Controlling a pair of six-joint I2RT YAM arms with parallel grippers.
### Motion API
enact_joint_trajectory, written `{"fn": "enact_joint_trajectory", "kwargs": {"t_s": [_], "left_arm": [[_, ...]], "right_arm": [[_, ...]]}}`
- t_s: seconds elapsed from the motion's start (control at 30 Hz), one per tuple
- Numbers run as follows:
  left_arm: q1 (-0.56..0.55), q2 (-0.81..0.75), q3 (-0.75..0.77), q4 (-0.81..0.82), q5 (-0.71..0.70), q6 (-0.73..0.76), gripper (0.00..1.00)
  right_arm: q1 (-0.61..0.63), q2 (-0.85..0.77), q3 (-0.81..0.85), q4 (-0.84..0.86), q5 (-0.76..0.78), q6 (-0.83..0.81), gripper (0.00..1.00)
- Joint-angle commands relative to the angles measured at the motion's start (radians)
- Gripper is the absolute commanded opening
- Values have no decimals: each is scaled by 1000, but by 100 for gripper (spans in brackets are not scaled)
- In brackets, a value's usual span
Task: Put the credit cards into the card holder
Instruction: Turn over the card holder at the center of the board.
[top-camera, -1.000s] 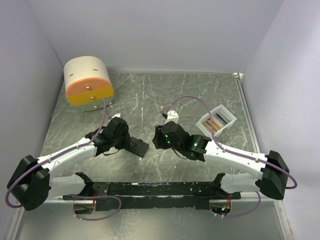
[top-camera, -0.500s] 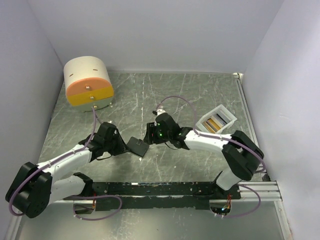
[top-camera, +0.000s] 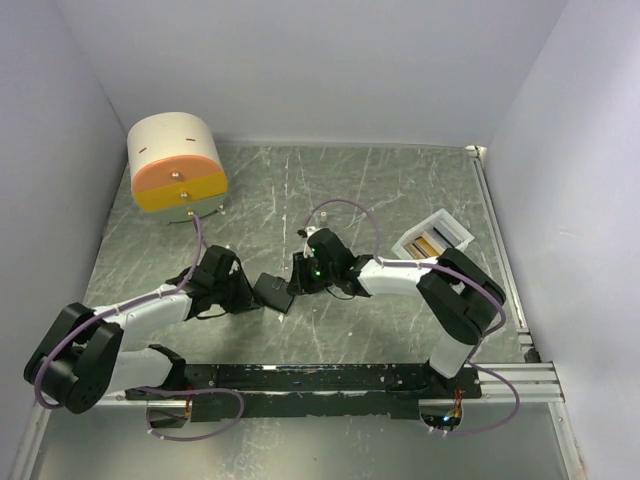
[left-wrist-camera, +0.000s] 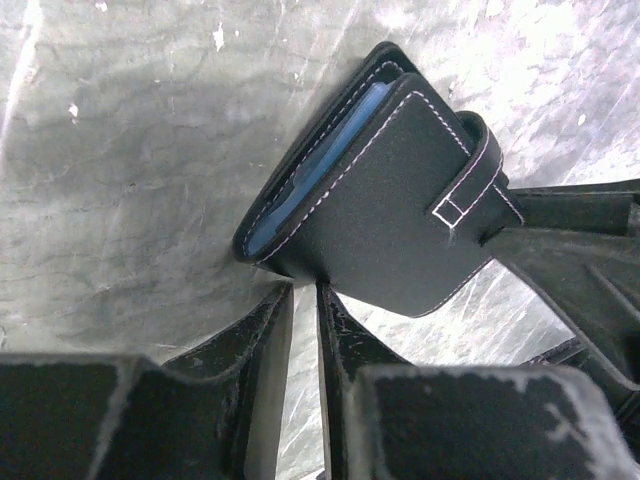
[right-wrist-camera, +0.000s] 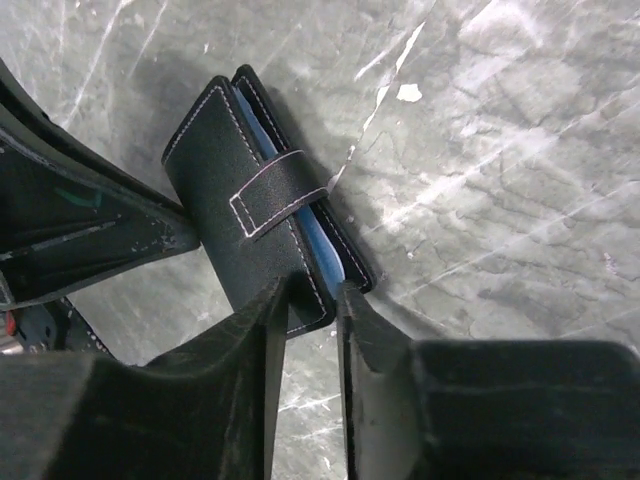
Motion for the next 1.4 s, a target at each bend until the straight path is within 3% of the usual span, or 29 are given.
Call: {"fn": "enact_joint_trajectory", "kwargs": {"t_s": [0.0, 0.1, 0.2, 0.27, 0.4, 0.5, 0.73, 0.93, 1.1, 1.27, 1.37], "left_arm": [[7, 38, 11, 71, 48, 15, 28], [6, 46, 9, 121, 88, 7, 29], [7, 63, 37, 152, 142, -2, 31], [8, 66, 80, 108, 160, -4, 34], [7, 3, 139, 23, 163, -6, 53], [14, -65, 151, -17, 160, -23, 59], [74, -128, 134, -123, 120, 17, 60], [94, -161, 131, -199, 65, 53, 60], [95, -179, 109, -204, 75, 63, 61], [94, -144, 95, -215, 80, 64, 59], [94, -134, 86, -212, 88, 80, 54]], "right_arm": [[-2, -57, -15, 96, -108, 0, 19], [2, -140, -31, 77, -116, 3, 0], [24, -224, -47, 30, -71, -33, 0], [57, -269, -32, -86, 58, -94, 0], [127, -339, -31, -212, 359, -182, 0], [163, -372, -59, -229, 464, -213, 0], [362, -265, -1, -334, 740, -248, 0], [499, -98, 83, -376, 790, -242, 0], [570, -86, 92, -333, 773, -237, 10], [573, -114, 98, -303, 685, -218, 39], [543, -193, 74, -290, 632, -194, 48]]}}
